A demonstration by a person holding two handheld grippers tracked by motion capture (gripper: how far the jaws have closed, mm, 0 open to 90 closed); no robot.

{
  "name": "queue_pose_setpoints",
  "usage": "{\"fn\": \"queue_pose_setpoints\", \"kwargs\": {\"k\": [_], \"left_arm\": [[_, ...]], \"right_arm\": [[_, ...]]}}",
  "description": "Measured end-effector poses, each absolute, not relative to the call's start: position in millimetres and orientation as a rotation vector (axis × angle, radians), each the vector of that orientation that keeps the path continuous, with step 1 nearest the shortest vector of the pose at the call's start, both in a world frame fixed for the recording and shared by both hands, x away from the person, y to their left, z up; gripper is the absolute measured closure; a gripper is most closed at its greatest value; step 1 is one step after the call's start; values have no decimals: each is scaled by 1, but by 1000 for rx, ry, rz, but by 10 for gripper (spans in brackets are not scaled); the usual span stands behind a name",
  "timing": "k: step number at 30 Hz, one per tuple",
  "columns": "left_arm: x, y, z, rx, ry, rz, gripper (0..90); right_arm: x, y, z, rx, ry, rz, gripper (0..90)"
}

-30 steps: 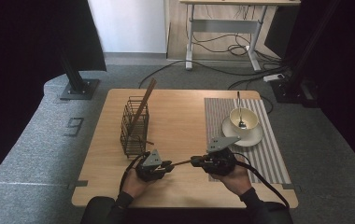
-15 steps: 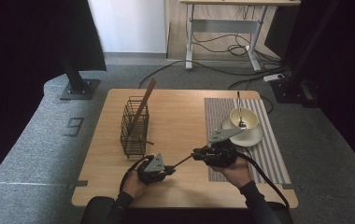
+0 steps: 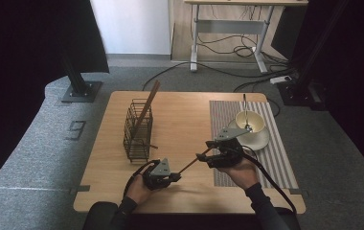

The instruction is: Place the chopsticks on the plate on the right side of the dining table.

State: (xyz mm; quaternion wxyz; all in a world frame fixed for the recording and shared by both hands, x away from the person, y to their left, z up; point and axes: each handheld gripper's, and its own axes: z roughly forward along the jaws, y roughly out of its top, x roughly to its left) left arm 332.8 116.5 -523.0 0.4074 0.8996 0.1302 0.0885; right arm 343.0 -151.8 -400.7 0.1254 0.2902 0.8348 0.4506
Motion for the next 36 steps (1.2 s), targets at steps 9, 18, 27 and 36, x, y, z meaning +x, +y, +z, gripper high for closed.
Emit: {"fn": "queue_pose_setpoints", "kwargs": {"k": [9,18,27,36], "left_arm": [[333,116,-524,2267,332,202,851],[334,121,-522,2218,342,189,851],[334,125,-519,2168,335,195,847],[332,121,-521,2219,307,201,848]], "right_arm": [[350,-153,-400,909,2323,1246,234],[358,-162,-408,947,2300,1173,232],[368,-181,-431,1019,2290,1116,231],[369,-190,-444,1047,2313,1080,232]]}}
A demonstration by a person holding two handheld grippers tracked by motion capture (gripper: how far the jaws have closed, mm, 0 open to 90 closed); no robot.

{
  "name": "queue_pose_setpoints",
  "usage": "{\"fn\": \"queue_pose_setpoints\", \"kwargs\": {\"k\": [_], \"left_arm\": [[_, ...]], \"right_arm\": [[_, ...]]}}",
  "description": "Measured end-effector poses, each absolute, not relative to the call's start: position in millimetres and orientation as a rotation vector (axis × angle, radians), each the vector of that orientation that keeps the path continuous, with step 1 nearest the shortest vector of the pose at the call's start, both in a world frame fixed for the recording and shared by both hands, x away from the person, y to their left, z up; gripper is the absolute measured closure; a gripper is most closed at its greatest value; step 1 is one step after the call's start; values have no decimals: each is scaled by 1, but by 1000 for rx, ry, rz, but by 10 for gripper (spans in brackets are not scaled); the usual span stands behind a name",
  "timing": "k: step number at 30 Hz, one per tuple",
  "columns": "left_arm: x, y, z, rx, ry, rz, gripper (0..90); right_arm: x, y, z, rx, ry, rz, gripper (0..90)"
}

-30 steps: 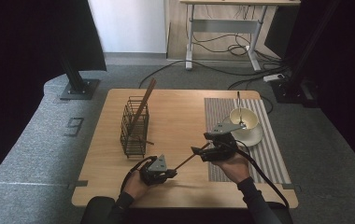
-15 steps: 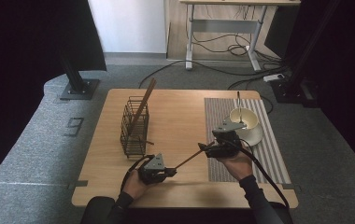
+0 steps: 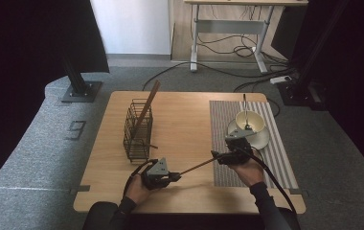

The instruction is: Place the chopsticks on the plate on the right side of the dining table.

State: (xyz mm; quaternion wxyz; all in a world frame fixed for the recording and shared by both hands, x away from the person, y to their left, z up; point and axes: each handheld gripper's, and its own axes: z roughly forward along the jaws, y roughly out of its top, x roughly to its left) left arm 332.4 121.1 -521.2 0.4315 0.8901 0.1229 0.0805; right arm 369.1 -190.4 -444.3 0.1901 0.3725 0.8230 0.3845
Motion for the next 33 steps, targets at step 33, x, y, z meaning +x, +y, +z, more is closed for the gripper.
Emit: {"fn": "queue_pose_setpoints", "kwargs": {"k": [33], "left_arm": [[327,104,-531,2405,190,99,849]], "right_arm": [[336,-160,-473,596,2790,744,479]]}}
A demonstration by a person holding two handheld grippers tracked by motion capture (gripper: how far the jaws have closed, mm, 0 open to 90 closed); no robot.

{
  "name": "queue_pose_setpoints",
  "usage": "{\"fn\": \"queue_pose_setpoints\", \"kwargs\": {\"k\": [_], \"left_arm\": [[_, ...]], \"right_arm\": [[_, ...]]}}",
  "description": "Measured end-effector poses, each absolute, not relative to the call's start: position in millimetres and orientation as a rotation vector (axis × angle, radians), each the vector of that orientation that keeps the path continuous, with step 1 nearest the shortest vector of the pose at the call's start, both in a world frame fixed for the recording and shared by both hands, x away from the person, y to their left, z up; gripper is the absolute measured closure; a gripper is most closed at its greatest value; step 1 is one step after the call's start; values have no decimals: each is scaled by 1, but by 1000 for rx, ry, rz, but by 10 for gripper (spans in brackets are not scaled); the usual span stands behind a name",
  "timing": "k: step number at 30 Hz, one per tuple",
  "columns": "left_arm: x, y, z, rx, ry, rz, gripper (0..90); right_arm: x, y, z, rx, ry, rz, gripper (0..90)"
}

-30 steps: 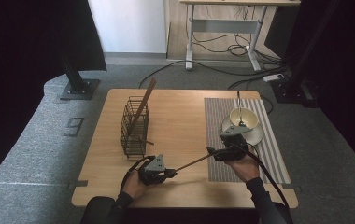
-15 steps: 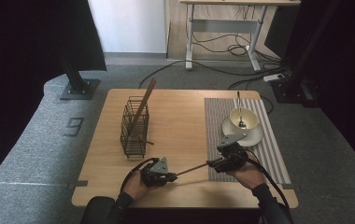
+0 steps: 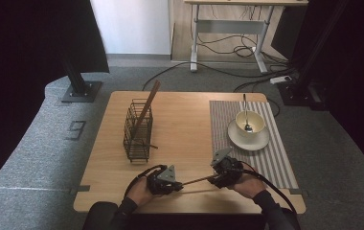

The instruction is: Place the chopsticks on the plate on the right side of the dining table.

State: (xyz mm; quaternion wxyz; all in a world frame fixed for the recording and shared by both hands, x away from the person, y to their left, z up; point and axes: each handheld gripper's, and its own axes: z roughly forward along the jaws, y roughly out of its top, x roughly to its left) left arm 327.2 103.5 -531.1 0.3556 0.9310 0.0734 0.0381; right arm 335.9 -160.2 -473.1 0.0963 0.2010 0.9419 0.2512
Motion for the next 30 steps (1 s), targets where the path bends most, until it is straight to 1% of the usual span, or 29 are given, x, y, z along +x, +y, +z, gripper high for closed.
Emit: {"fn": "queue_pose_setpoints", "kwargs": {"k": [3,6,7,8,9,10,18,25,30], "left_arm": [[327,103,-531,2408,181,96,849],[327,103,-531,2411,175,96,849],[326,103,-531,2411,173,95,849],[326,103,-531,2412,170,95,849],[326,102,-531,2414,165,94,849],[326,102,-532,2414,162,94,849],[327,103,-532,2406,179,128,831],[328,105,-532,2386,229,197,782],[329,108,-531,2340,276,260,690]], "right_arm": [[335,-157,-477,543,2815,710,523],[334,-155,-480,528,2831,673,544],[334,-155,-480,528,2835,668,561],[334,-154,-481,523,2845,662,604],[334,-154,-481,523,2845,662,604],[334,-154,-481,519,2843,658,630],[332,-154,-481,516,2870,631,689],[328,-154,-480,471,2902,636,757],[323,-152,-480,435,2933,634,810]]}}
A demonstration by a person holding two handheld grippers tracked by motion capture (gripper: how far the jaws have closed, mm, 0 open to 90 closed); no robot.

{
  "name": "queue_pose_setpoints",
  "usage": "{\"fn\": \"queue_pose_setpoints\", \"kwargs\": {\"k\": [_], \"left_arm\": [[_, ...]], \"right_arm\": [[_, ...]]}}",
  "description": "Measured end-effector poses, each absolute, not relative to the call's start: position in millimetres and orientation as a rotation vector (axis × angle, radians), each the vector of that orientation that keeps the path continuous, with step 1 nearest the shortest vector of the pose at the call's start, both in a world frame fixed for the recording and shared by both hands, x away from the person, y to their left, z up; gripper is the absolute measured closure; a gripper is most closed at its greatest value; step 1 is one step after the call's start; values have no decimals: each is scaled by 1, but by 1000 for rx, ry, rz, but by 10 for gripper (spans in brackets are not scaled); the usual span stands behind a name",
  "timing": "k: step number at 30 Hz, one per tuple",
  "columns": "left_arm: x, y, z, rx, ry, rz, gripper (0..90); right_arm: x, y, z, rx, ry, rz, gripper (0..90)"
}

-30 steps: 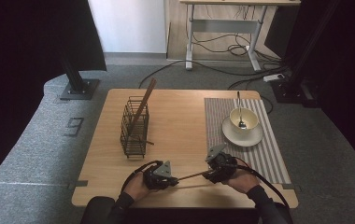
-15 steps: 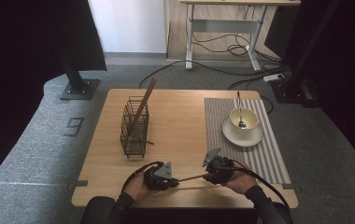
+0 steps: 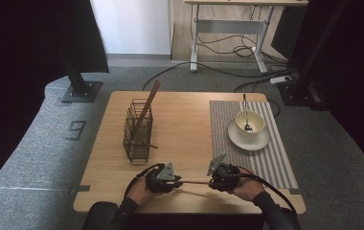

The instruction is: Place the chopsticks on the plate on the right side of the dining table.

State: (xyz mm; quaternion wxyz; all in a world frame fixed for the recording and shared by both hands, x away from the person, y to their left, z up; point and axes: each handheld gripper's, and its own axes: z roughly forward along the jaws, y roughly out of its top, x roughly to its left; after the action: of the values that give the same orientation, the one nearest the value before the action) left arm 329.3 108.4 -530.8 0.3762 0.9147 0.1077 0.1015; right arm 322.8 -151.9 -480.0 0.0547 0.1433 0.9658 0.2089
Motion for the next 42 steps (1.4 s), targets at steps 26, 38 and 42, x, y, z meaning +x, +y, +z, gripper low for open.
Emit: {"fn": "queue_pose_setpoints", "kwargs": {"k": [26,38,42], "left_arm": [[346,124,-535,2175,661,281,0],[349,120,-546,2254,680,288,0],[350,120,-548,2269,690,280,0]], "right_arm": [[327,-175,-465,545,2848,713,833],[339,-195,-465,673,2803,721,833],[343,-201,-465,709,2789,719,833]]}}
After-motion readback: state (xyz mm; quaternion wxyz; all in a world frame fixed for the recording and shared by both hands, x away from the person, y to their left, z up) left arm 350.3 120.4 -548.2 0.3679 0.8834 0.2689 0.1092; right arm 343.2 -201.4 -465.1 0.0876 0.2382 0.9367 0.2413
